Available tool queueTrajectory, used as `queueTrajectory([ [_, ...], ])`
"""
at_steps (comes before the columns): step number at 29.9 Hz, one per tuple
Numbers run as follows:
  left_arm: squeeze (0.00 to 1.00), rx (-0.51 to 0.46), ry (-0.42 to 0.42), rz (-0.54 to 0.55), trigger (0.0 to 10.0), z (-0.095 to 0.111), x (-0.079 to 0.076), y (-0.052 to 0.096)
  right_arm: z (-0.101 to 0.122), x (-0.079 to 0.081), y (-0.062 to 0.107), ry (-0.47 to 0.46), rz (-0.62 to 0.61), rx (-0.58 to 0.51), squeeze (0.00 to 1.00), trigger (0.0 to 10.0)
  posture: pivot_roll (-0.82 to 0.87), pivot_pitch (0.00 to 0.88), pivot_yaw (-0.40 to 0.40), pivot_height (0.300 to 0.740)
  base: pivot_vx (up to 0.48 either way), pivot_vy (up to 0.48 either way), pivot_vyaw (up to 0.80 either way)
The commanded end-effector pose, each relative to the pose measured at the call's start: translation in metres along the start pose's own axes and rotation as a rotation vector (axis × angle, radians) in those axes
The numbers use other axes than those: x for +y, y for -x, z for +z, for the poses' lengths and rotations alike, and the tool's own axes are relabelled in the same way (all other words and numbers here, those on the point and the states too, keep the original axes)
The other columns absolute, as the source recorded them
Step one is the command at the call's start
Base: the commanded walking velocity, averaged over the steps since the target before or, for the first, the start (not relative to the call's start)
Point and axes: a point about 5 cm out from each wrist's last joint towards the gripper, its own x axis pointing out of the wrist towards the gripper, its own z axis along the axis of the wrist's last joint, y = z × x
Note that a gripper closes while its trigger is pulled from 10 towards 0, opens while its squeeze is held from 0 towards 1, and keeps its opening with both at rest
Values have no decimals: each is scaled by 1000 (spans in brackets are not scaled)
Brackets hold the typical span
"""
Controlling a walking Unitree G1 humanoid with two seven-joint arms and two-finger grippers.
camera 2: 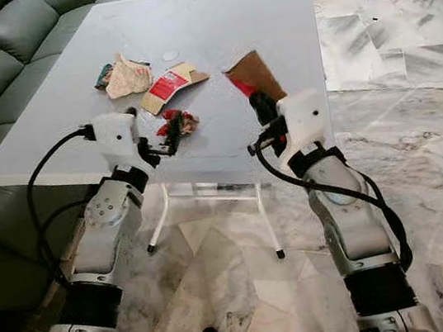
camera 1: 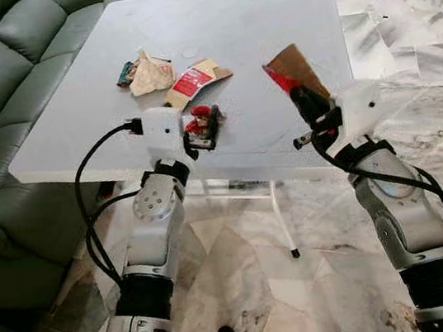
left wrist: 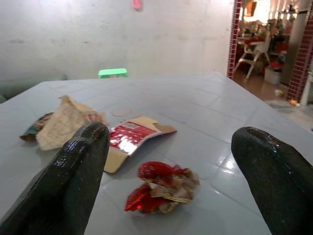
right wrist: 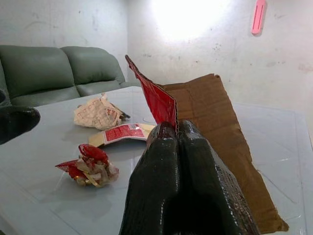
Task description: Picking trash to rubbish bin
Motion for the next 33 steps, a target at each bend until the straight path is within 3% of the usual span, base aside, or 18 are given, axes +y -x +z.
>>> queueTrajectory([
  [1, 0, -13, 1, 22, 10000, 0, 6, 3, 6, 3, 0, -2, 5, -6, 0, 0, -79, 117, 106, 740, 0, 0, 0],
  [14, 0, -33, -3, 57, 10000, 2, 12, 4, 16, 8, -12, 8, 15, -21, 0, 0, -69, 103, 87, 740, 270, 0, 0],
  [33, 0, -8, -9, 65, 10000, -3, 12, 5, 17, 12, -14, 5, 30, -19, 0, 0, -72, 106, 81, 740, 316, 0, 0],
])
